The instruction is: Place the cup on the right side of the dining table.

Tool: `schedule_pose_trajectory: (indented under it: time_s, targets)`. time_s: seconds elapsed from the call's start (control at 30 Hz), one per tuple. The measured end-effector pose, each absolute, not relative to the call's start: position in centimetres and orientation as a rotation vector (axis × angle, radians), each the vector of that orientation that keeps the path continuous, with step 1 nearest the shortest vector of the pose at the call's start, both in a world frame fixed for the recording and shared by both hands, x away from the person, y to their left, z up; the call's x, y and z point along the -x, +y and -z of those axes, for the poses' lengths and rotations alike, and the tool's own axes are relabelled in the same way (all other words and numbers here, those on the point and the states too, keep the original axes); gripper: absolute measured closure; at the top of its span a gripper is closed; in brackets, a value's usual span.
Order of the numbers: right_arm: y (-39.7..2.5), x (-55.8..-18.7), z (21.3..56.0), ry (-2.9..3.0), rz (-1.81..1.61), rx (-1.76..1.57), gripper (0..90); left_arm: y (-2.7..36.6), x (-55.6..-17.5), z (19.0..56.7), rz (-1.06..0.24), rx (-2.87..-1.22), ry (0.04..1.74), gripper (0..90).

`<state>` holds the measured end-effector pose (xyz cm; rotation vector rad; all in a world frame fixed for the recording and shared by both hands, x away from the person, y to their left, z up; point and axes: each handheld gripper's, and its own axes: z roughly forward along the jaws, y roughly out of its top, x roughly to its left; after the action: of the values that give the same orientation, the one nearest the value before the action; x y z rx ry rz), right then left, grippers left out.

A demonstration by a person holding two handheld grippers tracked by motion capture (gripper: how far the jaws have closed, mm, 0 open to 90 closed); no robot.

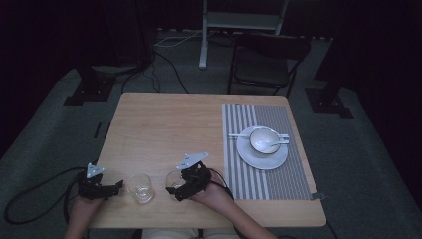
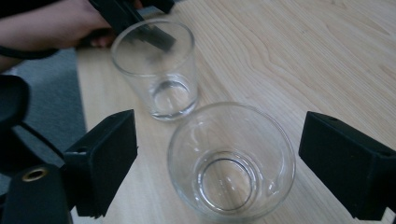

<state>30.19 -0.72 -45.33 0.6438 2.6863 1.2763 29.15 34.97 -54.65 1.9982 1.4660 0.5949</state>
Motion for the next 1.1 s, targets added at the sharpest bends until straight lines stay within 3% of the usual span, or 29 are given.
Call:
schedule_pose_trajectory:
  time_s: [1.1]
  targets:
    - [1.6, -30.6, 47.4, 2.738, -0.968, -0.677, 17.0, 35.0, -29.1, 54.7, -0.595, -1.998, 1.464, 0.8]
